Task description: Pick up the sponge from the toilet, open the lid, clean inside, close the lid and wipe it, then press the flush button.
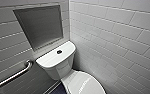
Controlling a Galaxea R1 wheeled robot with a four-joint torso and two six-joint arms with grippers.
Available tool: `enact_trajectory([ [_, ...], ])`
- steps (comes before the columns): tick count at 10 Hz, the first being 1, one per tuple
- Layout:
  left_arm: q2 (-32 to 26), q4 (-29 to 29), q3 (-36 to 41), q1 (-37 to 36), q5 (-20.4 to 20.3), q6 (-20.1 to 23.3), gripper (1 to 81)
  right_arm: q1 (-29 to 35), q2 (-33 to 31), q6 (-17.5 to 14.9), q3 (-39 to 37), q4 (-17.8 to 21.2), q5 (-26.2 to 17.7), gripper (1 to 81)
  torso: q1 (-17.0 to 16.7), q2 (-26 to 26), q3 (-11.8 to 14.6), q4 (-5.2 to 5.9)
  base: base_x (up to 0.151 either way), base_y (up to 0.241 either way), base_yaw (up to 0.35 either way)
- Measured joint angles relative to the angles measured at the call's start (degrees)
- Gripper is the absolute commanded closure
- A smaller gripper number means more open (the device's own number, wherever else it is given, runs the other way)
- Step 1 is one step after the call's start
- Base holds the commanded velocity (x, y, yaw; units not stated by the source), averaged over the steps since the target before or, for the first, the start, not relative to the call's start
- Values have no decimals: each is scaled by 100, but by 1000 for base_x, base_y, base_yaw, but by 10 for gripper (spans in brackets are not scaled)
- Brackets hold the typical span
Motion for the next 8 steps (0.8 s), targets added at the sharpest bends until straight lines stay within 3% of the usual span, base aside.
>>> enact_trajectory([
  [2,102,-113,0,-157,22,-168,10,-2,9,-2,0,0,0,811,0,0,-2,-11,0,0,0],
  [5,141,-328,2,-460,60,-464,10,-9,96,0,0,0,-1,811,2,0,-2,-286,0,0,0],
  [8,204,-384,72,-662,60,-768,10,22,100,-2,-1,0,0,811,5,0,-2,-311,0,0,0],
])
